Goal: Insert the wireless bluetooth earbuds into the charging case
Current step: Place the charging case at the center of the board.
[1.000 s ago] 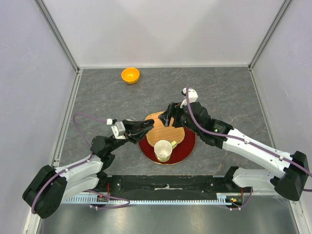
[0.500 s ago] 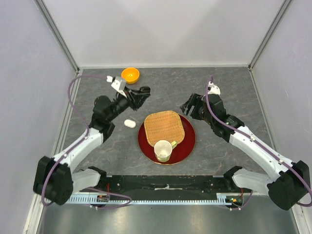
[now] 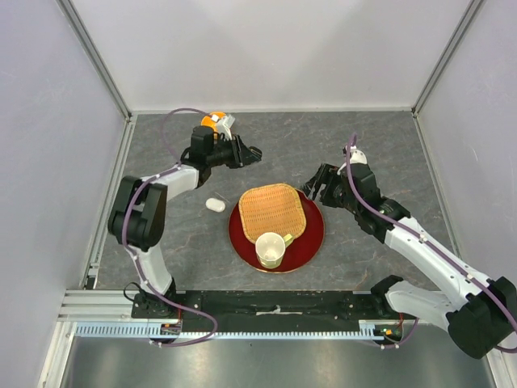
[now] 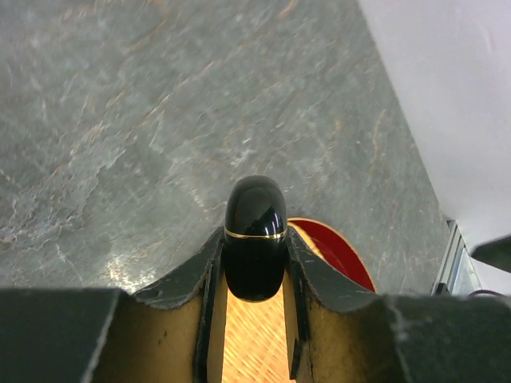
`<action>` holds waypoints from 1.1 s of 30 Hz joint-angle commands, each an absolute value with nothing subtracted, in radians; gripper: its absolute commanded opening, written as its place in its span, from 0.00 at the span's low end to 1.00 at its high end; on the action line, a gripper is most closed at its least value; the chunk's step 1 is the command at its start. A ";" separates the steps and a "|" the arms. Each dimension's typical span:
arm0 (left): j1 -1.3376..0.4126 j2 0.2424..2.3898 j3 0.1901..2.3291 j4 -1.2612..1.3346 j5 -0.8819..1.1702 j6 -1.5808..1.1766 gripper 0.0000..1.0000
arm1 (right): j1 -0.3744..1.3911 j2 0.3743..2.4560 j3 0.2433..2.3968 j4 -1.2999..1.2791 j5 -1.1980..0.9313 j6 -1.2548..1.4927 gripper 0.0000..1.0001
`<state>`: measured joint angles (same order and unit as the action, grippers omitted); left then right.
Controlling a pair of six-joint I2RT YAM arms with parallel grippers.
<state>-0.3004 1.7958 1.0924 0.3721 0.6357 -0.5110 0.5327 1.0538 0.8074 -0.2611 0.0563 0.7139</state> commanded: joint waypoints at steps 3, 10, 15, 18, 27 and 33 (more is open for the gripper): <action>-0.296 1.980 1.244 0.253 0.654 -0.590 0.02 | 0.525 1.038 0.796 -0.244 0.038 0.718 0.77; -0.293 2.055 1.255 0.161 0.610 -0.571 0.04 | 0.517 1.052 0.796 -0.242 0.035 0.712 0.77; -0.293 2.059 1.239 0.133 0.592 -0.545 0.21 | 0.511 1.069 0.801 -0.242 0.029 0.707 0.78; -0.293 2.062 1.249 0.106 0.588 -0.517 0.32 | 0.508 1.074 0.801 -0.241 0.031 0.707 0.77; -0.276 2.091 1.287 0.081 0.546 -0.505 0.40 | 0.503 1.072 0.788 -0.241 0.028 0.709 0.77; -0.270 2.080 1.295 0.066 0.519 -0.502 0.68 | 0.497 1.071 0.787 -0.241 0.040 0.707 0.77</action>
<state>-0.2760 2.0834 1.2655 0.0837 0.5526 -0.5304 0.5056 1.0763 0.7887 -0.2638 0.0322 0.7109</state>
